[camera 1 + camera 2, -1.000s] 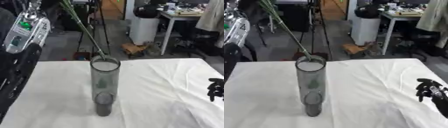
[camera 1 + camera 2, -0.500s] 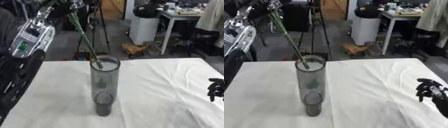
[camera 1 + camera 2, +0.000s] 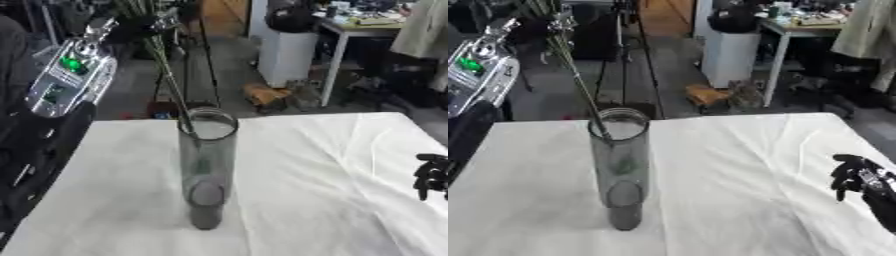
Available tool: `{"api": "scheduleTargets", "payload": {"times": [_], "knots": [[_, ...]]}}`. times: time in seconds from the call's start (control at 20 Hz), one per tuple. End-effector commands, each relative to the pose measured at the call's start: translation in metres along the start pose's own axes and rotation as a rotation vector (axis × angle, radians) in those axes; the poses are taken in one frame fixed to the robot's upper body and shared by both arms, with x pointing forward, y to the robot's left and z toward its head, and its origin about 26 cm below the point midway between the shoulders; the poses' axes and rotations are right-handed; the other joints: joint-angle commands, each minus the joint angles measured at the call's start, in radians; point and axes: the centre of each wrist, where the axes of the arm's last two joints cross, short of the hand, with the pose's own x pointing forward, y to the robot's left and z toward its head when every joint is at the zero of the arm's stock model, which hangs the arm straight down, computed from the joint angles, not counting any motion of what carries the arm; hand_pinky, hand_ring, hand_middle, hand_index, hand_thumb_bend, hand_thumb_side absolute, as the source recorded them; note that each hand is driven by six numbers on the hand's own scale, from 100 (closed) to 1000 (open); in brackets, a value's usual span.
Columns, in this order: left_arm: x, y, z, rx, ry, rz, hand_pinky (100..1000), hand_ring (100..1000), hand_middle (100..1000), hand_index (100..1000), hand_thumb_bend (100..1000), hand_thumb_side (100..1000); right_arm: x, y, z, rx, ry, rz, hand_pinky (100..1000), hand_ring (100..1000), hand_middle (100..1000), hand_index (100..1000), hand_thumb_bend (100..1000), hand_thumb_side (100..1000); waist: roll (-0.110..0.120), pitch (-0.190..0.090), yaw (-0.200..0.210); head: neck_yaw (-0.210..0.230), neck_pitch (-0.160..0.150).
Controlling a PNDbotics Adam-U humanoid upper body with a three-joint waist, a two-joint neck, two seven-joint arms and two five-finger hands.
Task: Arrange flowers into the vase.
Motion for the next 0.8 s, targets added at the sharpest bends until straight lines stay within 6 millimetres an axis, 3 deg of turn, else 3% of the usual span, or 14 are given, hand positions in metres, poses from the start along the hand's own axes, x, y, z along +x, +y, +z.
{"api": "scheduleTargets", "payload": {"times": [0.05,0.8], "knots": [[0.015,0.002,-0.003,-0.01,-0.029,-0.031,100,100,100,168,1000,439,0.014,-0.015,-0.004,0.052,-0.054,0.082,315,474,522,799,100,734,-0.001,-0.009,-0.002,-0.001,0.004],[0.012,-0.016,-0.011,-0.075,-0.014,-0.049,100,100,100,167,1000,443,0.013,-0.014,-0.003,0.052,-0.052,0.079,316,474,521,800,100,737,-0.001,-0.01,-0.006,0.0,0.003]]}}
